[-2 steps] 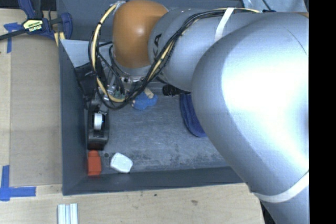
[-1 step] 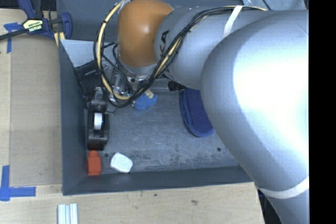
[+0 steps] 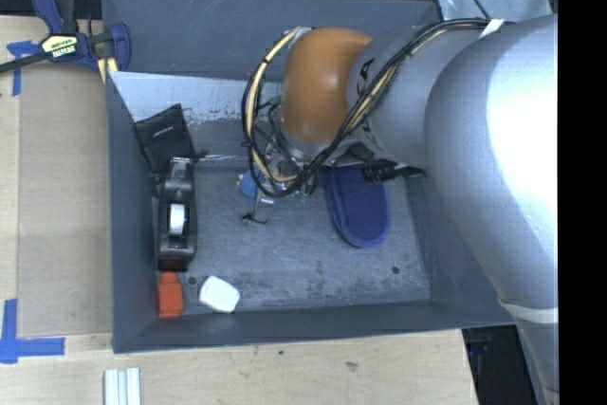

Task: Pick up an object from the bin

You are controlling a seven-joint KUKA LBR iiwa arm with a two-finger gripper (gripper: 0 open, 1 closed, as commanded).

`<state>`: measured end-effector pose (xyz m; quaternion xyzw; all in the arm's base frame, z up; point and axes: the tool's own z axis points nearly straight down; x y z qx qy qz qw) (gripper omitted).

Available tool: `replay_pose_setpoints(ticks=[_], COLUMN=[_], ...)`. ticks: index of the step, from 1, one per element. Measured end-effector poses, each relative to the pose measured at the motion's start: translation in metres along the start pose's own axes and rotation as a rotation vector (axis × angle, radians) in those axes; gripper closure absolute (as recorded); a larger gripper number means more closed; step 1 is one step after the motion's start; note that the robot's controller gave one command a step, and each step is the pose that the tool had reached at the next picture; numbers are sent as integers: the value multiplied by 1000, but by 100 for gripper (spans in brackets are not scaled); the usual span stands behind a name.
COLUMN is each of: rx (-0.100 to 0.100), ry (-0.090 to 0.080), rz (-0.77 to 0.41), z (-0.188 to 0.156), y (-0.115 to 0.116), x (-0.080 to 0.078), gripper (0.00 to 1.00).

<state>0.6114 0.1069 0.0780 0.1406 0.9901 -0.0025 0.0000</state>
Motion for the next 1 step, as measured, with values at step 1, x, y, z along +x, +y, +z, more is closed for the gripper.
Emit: replay_pose_setpoints(ticks=[1], rx=[-6], ry=[-3], rz=[-5], z=[-2], y=[6], x=[1], gripper=[100])
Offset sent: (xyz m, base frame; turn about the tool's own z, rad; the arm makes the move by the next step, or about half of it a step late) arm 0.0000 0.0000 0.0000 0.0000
